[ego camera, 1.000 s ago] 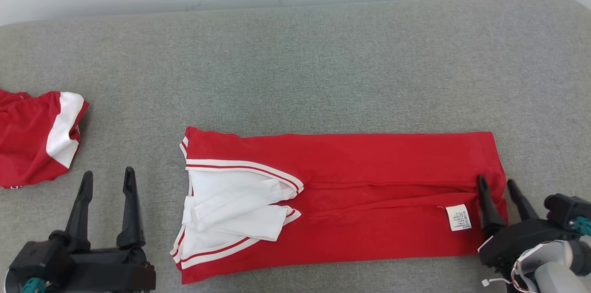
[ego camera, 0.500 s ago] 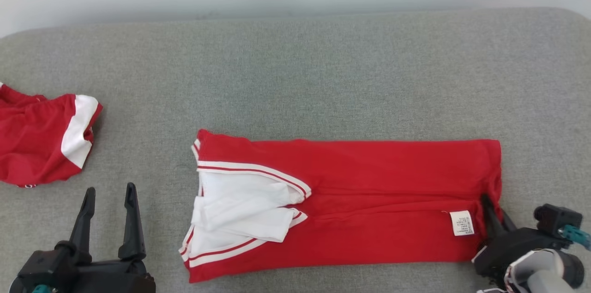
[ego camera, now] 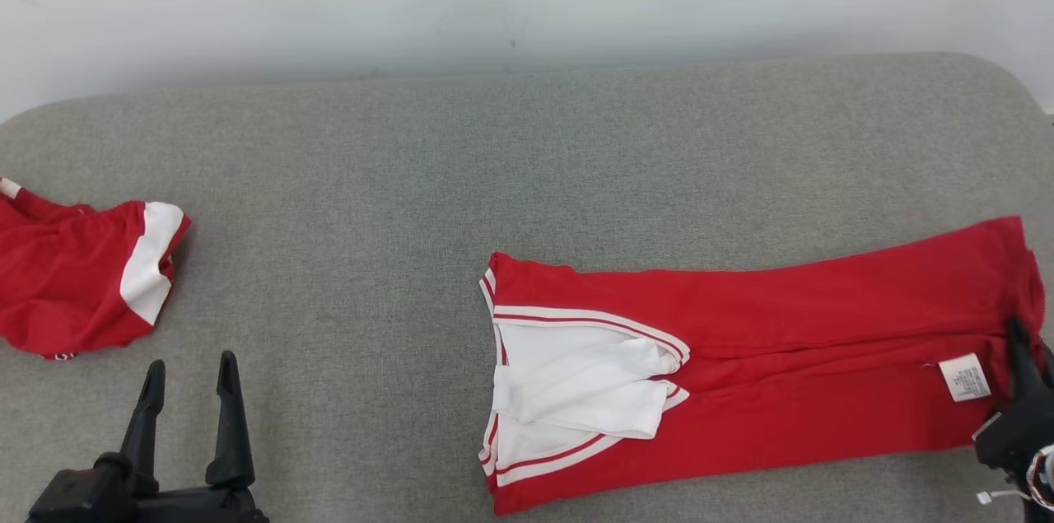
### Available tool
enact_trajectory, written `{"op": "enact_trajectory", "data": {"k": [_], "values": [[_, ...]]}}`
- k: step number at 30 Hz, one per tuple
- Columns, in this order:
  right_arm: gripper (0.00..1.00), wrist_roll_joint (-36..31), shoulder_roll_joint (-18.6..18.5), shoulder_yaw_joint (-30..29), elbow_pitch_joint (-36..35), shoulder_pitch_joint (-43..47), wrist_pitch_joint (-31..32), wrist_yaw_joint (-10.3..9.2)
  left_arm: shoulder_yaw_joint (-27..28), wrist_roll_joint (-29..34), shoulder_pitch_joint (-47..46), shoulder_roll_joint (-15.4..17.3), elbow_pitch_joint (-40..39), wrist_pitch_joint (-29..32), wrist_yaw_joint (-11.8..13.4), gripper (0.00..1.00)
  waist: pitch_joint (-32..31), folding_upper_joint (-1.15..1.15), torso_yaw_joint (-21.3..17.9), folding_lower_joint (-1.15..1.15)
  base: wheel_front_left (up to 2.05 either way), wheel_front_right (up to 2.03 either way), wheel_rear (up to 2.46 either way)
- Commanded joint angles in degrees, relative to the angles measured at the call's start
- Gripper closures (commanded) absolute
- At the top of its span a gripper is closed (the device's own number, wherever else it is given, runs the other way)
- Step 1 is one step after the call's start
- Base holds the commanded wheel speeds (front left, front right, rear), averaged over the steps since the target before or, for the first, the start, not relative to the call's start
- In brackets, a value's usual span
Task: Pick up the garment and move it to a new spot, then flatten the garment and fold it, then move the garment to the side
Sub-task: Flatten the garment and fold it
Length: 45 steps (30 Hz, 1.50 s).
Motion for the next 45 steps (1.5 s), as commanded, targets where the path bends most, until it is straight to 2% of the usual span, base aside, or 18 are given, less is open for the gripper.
{"op": "enact_trajectory", "data": {"k": [1, 5, 6, 13, 19, 25, 31, 41, 42, 43, 44, 45], "values": [[1.0, -0.62, 0.12, 0.1, -1.01, -0.11, 0.13, -0.16, 0.25, 0.34, 0.68, -0.13, -0.14, -0.04, -0.21, 0.0, -0.26, 0.0, -0.19, 0.0, 0.0, 0.0, 0.0], [1.0, -2.59, 2.66, 1.59, -5.24, -0.14, 1.15, -0.16, 0.17, -0.53, 1.32, -0.15, 0.2, -0.03, -0.14, 0.0, -0.56, 0.0, -0.4, 0.0, 0.0, 0.0, 0.0], [1.0, -3.68, 4.43, 2.7, -7.96, 0.23, 1.88, -0.16, 0.08, -0.85, 1.36, -0.14, 0.28, -0.03, -0.15, 0.0, -0.63, 0.0, -0.37, 0.0, 0.0, 0.0, 0.0], [1.0, -6.4, 10.36, 6.91, -17.91, 1.68, 5.33, -0.17, -0.18, -1.46, 0.89, -0.13, 0.7, -0.03, -0.17, 0.0, -0.31, 0.0, 0.35, 0.0, 0.0, 0.0, 0.0], [1.0, -8.43, 15.27, 10.97, -24.05, 3.29, 7.87, -0.17, -0.42, -1.53, 0.29, -0.12, 1.34, -0.03, -0.18, 0.0, -0.13, 0.0, 1.37, 0.0, 0.0, 0.0, 0.0], [1.0, -9.49, 19.29, 13.21, -26.51, 3.9, 8.9, -0.17, -0.62, -1.66, -0.39, -0.13, 1.89, -0.03, -0.19, 0.0, -0.14, 0.0, 2.13, 0.0, 0.0, 0.0, 0.0], [1.0, -9.37, 22.33, 15.84, -25.63, 2.61, 8.76, -0.17, -1.53, -2.1, -1.09, -0.13, 2.37, -0.03, -0.06, 0.0, 0.13, 0.0, 3.27, 0.0, 0.0, 0.0, 0.0], [1.0, -6.18, 23.55, 21.78, -20.0, -1.18, 6.09, -0.17, -2.77, -2.57, -2.41, -0.12, 3.53, -0.04, -0.01, 0.0, 1.17, 0.0, 5.43, 0.0, 0.0, 0.0, 0.0], [0.91, -6.14, 23.49, 22.3, -19.03, -1.64, 5.86, -0.16, -2.9, -2.58, -2.49, -0.12, 3.66, -0.03, 0.03, 0.0, 1.27, 0.0, 5.53, 0.0, 0.0, 0.0, 0.0], [0.1, -5.81, 23.51, 22.9, -18.31, -2.05, 5.51, -0.16, -3.04, -2.6, -2.59, -0.13, 3.78, -0.03, 0.08, 0.0, 1.34, 0.0, 5.62, 0.0, 0.0, 0.0, 0.0], [0.0, -5.06, 23.54, 23.43, -17.62, -2.4, 5.21, -0.16, -3.1, -2.69, -2.73, -0.13, 3.91, -0.03, 0.14, 0.0, 1.38, 0.0, 5.7, 0.0, 0.0, 0.0, 0.0], [0.0, -4.78, 23.52, 23.79, -16.96, -2.81, 4.81, -0.16, -3.14, -2.73, -2.82, -0.11, 3.98, -0.04, 0.19, 0.0, 1.39, 0.0, 5.73, 0.0, 0.0, 0.0, 0.0]]}}
